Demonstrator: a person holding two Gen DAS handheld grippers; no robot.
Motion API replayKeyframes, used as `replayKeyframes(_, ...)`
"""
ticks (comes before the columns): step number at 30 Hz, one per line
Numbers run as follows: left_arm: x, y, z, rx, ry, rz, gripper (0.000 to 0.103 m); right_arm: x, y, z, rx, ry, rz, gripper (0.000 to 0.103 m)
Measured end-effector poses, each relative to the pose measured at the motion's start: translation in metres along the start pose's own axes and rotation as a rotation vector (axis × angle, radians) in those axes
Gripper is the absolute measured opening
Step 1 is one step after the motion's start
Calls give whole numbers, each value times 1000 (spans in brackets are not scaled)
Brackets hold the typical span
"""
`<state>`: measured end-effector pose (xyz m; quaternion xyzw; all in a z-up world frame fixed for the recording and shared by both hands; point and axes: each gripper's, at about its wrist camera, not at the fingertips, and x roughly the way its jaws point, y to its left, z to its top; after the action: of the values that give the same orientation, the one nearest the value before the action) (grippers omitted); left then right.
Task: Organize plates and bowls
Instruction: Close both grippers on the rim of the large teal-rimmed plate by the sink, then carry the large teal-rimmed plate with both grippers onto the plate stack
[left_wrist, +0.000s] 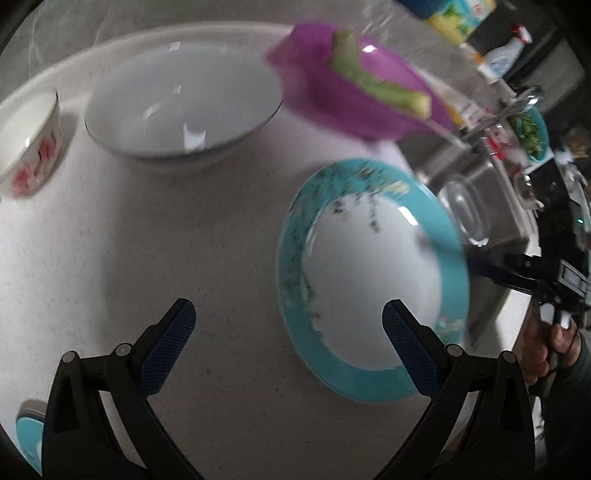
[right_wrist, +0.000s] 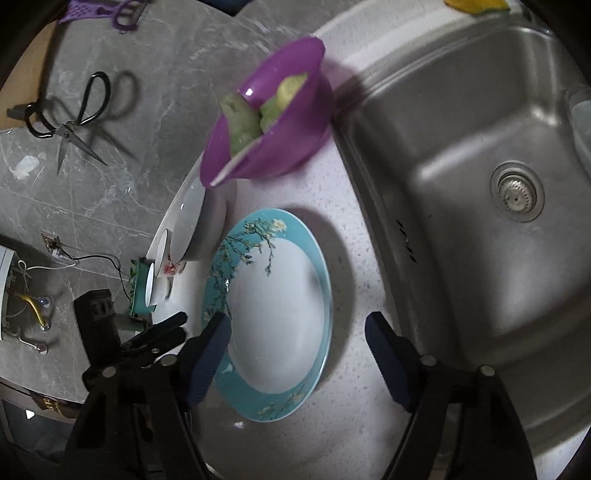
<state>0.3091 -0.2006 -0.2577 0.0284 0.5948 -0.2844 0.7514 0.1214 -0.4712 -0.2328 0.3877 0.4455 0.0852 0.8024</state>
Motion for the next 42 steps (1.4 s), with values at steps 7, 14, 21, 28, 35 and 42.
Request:
replayKeyframes(7, 33, 1, 10, -27, 50, 44, 91, 21, -10, 11, -6, 53, 22, 58)
replayKeyframes(14, 40, -8, 9, 11, 39, 89, 69, 38, -12, 12, -24, 105, 1, 44)
replayKeyframes(21, 44, -21, 17, 70, 31, 117, 25, 49, -6, 9, -70, 141, -61, 14)
replayKeyframes(28, 44, -21, 18, 71, 33, 127, 25, 52, 3, 10, -112, 163, -138, 10)
replayKeyframes(35, 36, -16, 8, 42, 43, 115, 23, 54, 5, 10, -86, 148, -165, 10)
replayKeyframes(42, 11, -8, -1, 10, 29, 107, 23, 50, 19, 10, -80, 131, -156, 10)
